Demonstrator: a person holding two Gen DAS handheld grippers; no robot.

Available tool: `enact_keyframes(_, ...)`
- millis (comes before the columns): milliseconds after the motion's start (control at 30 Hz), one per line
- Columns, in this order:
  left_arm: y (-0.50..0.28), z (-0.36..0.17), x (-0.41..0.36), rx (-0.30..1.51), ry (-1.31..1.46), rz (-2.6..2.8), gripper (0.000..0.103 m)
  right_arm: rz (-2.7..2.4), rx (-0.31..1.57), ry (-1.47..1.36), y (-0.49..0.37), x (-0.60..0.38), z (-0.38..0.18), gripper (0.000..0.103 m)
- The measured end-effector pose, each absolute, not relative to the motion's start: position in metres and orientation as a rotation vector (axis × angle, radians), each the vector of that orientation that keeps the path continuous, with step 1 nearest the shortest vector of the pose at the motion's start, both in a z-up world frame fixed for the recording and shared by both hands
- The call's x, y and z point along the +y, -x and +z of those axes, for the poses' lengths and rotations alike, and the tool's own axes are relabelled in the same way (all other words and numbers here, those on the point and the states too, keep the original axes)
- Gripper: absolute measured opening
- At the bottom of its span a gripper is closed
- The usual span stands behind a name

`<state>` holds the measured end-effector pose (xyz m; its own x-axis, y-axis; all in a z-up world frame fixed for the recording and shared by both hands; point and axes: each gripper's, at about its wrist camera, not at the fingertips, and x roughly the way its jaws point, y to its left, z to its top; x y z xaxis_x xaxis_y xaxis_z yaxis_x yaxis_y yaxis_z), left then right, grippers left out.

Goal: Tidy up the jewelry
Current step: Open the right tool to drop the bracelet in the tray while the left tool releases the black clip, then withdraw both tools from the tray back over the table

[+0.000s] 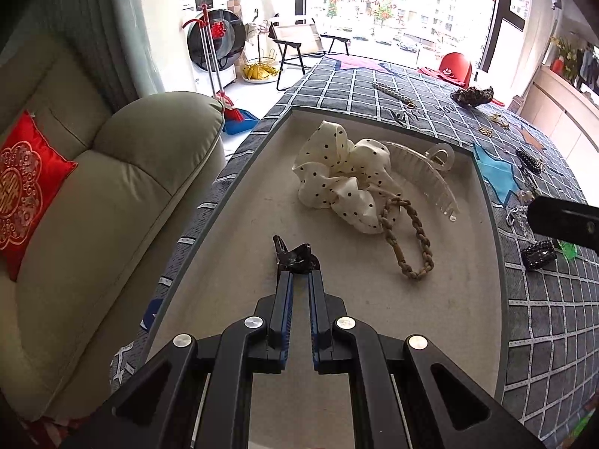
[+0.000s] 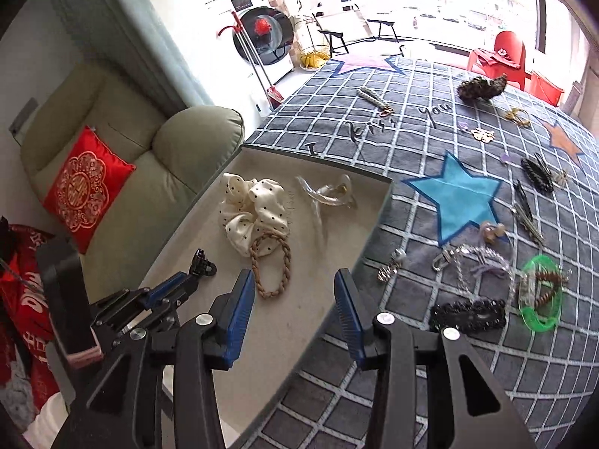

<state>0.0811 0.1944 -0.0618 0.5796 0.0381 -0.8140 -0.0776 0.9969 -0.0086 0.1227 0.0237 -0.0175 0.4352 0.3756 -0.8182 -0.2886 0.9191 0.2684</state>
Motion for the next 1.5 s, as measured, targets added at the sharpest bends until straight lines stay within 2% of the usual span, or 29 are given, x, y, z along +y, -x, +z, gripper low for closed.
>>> enact_keyframes(133, -0.079, -0.057, 0.192, 0.937, 0.038, 0.064, 0.010, 0.405, 1.035, -0.111, -0.118, 0.014, -0.016, 0.048)
enact_keyframes(167, -0.079, -0.056, 0.191, 0.934, 0.036, 0.064, 0.015, 0.403, 1.034, -0.116, -0.116, 0.011, -0.016, 0.048)
enact_keyframes(200, -0.079, -0.055, 0.190, 0.934, 0.035, 0.064, 0.064, 0.401, 1.032, -0.120, -0.115, 0.010, -0.015, 0.048)
enact_keyframes(233, -0.078, -0.053, 0.190, 0.932, 0.036, 0.067, 0.097, 0.398, 1.031, -0.124, -0.114, 0.008, -0.015, 0.048)
enact_keyframes(267, -0.075, -0.051, 0.190, 0.906, 0.036, 0.085, 0.102, 0.395, 1.028, -0.127, -0.112, 0.005, -0.014, 0.048)
enact_keyframes(467, -0.075, -0.048, 0.184, 0.874, 0.030, 0.092, 0.103, 0.380, 1.026, -0.140, -0.105, -0.005, -0.014, 0.050)
enact_keyframes(567, -0.072, -0.048, 0.182, 0.862, 0.021, 0.102, 0.103, 0.376, 1.022, -0.144, -0.100, -0.010, -0.013, 0.060)
enact_keyframes(700, -0.068, -0.048, 0.173, 0.856, 0.009, 0.101, 0.103, 0.372, 1.011, -0.151, -0.093, -0.017, -0.012, 0.080)
enact_keyframes(1100, -0.044, -0.028, 0.152, 0.871, -0.007, 0.009, 0.103, 0.311, 1.014, -0.213, -0.065, -0.063, -0.020, 0.082)
enact_keyframes(1233, -0.037, -0.025, 0.135, 0.881, -0.020, -0.022, 0.103, 0.262, 1.014, -0.250, -0.056, -0.091, -0.027, 0.087)
enact_keyframes(1500, -0.029, -0.012, 0.090, 0.862, -0.073, -0.103, 0.103, 0.172, 1.030, -0.344, -0.041, -0.148, -0.047, 0.087)
